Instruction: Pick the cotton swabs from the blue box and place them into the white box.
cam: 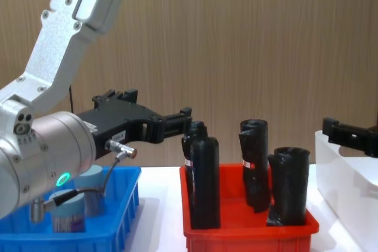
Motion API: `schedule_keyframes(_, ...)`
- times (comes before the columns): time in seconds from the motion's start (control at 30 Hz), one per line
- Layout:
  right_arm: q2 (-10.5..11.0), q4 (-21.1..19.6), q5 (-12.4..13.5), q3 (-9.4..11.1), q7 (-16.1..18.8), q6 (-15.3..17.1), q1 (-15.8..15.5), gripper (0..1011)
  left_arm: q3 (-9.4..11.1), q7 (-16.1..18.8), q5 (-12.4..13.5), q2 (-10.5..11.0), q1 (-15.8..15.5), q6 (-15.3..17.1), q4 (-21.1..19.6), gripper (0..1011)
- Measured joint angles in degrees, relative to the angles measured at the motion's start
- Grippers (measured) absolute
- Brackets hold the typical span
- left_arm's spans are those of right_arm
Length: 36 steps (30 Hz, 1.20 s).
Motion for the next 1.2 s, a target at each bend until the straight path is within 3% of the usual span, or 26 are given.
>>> schedule_keyframes(0.8,0.00,0.00,0.00,0.00,0.00,0.00,0.00,1002,-0.03,-0.04,0.00,-0.01,-0.01,0.00,0.02,1004)
schedule_keyframes(1.2,0.00,0.00,0.00,0.00,0.00,0.00,0.00,1001,-1.16,0.17,-1.07,0.63,-0.02,0.21,1.38,1004)
